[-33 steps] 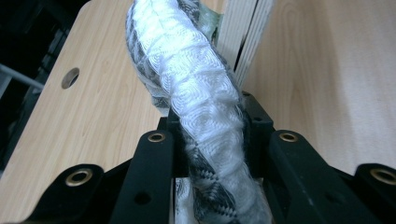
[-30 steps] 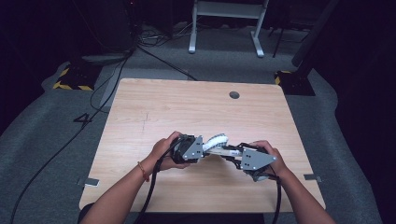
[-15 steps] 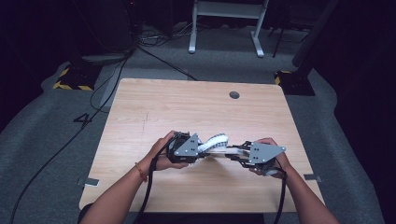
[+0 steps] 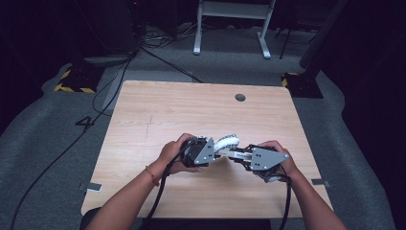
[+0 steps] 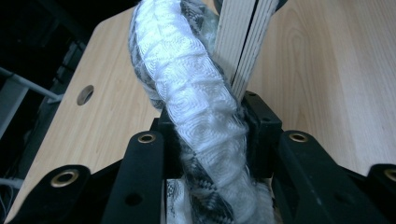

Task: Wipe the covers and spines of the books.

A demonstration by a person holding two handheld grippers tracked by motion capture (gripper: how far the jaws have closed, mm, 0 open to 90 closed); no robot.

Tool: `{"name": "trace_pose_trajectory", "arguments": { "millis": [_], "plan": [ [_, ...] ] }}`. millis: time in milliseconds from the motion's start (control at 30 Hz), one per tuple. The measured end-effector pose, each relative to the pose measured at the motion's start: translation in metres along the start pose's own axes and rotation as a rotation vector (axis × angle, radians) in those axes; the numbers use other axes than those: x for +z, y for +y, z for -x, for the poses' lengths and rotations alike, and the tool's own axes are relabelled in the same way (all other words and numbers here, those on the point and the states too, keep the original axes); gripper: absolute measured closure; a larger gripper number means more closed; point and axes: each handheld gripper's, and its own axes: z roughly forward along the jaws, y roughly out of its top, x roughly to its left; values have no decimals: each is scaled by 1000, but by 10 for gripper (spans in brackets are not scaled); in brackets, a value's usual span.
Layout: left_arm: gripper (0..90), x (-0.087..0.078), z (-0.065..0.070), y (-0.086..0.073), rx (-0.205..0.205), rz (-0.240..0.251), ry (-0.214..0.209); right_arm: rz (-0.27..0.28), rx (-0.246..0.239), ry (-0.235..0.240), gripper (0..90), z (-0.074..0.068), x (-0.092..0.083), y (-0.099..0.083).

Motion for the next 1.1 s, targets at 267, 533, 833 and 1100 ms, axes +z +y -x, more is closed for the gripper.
{"name": "trace_pose_trajectory", "arguments": {
  "millis": [267, 533, 833, 1100],
  "plan": [
    [720, -10, 0, -3, -19, 95, -58, 55, 20, -13, 696, 5, -11, 5],
    [730, -19, -4, -12, -69, 164, -121, 66, 67, -2, 645, 8, -19, 0],
    [731, -28, -9, -22, -113, 222, -139, 38, 202, 19, 515, 19, -26, -36],
    [728, -34, -11, -29, -134, 261, -145, 113, 293, 99, 678, 18, -18, -60]
  ]
}}
